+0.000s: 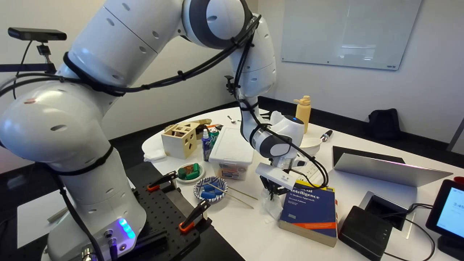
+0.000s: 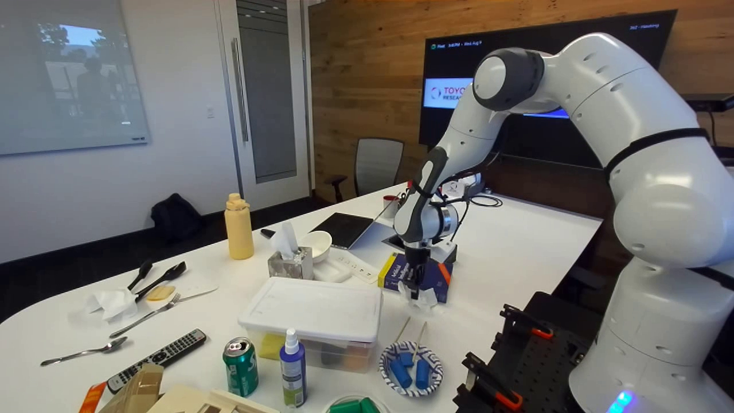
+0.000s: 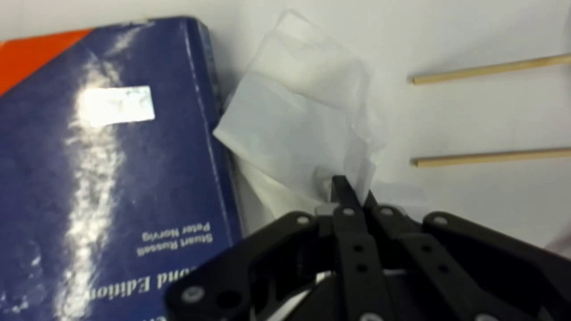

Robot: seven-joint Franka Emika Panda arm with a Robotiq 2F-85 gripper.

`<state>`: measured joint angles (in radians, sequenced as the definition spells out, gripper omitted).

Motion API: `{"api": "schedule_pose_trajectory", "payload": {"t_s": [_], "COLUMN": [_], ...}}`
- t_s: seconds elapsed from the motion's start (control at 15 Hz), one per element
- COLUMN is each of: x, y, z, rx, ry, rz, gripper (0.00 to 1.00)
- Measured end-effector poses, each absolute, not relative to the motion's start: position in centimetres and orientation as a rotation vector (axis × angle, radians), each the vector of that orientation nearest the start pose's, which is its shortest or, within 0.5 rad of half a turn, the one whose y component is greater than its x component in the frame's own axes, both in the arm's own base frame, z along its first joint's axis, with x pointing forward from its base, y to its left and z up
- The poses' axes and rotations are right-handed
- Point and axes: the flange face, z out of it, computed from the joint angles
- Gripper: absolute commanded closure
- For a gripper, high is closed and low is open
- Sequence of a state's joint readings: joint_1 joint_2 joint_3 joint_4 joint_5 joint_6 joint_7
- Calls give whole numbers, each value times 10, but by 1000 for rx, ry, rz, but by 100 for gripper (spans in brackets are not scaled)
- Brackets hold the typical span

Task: Use the white napkin to wipe the counter.

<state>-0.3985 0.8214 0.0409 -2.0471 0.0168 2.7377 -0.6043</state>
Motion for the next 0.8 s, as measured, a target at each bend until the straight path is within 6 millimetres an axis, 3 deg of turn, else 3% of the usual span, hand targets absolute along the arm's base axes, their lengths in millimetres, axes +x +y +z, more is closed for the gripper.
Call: {"api": "schedule_pose_trajectory", "payload": {"t_s": [0.2,0.6,0.8], "x": [499,510,519], "y": [-169,-85,-71], "z": [12,8,11], "rx": [-2982,-2881,-2891], "ry": [-378,-534,-582], "rz": [207,191,167], "gripper": [99,99,99]}}
